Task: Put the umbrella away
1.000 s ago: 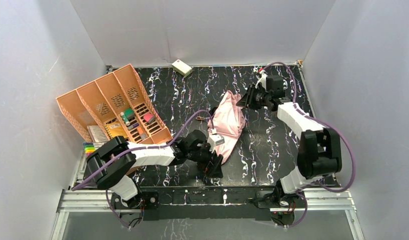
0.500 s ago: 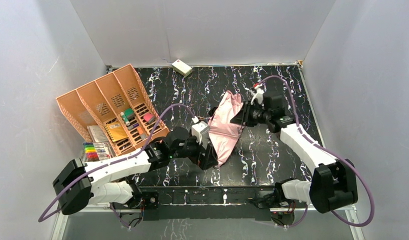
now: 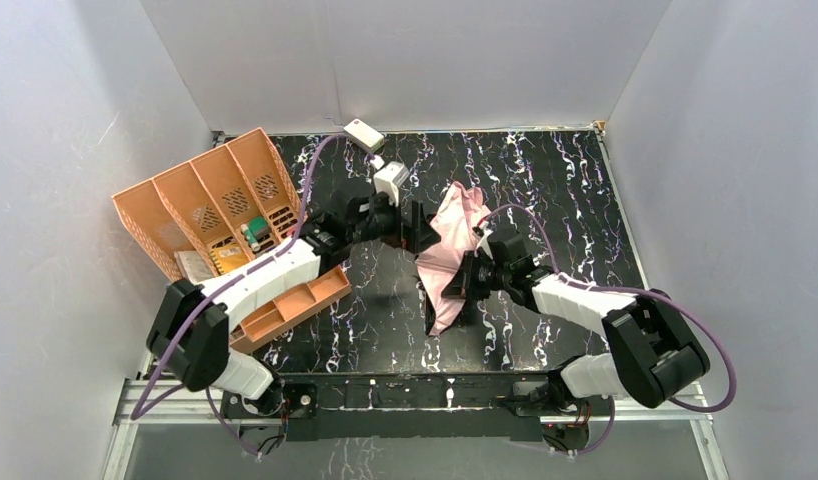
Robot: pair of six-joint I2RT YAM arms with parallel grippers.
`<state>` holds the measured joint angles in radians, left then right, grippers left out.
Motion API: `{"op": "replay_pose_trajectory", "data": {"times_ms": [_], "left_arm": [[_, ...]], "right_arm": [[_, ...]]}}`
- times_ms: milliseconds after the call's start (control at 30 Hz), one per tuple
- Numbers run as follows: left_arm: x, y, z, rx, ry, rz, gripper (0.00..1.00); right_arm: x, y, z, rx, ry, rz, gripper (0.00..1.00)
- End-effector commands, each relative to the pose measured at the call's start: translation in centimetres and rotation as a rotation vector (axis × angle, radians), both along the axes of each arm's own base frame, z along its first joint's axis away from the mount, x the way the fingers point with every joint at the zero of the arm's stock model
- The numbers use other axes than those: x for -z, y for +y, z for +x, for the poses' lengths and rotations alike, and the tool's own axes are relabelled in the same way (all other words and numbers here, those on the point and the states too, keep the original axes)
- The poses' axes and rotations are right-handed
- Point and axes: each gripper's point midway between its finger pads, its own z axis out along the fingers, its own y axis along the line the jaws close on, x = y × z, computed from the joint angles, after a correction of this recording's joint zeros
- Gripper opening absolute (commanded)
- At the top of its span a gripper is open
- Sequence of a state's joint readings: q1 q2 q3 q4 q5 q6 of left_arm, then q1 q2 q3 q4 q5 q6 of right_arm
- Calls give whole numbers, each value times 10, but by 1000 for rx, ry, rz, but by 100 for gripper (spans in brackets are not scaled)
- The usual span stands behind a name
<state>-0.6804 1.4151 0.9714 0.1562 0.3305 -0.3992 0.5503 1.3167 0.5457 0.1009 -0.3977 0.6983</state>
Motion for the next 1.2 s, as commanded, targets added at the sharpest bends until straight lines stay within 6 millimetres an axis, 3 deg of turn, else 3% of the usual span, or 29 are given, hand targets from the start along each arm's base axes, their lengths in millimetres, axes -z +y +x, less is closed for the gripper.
{"op": "replay_pose_trajectory", "data": {"times_ms": [0,200,267,467,800,1167], "left_arm": [[-36,-19,32,20,-64,-36,98],[-34,-47,80,-9,-7,8,98],[-24,-54,92,-19,26,42,98],[-9,-59,118,-74,62,122,97],[-3,-75,134,-40,61,132,75],[4,-80,133,-1,77,143,30]], "right_arm": [[12,-1,10,78,-12,9,9],[38,-10,3,104,57,-49,7],[43,-11,1,102,64,-58,7],[44,-8,1,88,65,-48,7],[47,-8,2,81,64,-55,6],[48,-9,5,89,60,-71,6]]}}
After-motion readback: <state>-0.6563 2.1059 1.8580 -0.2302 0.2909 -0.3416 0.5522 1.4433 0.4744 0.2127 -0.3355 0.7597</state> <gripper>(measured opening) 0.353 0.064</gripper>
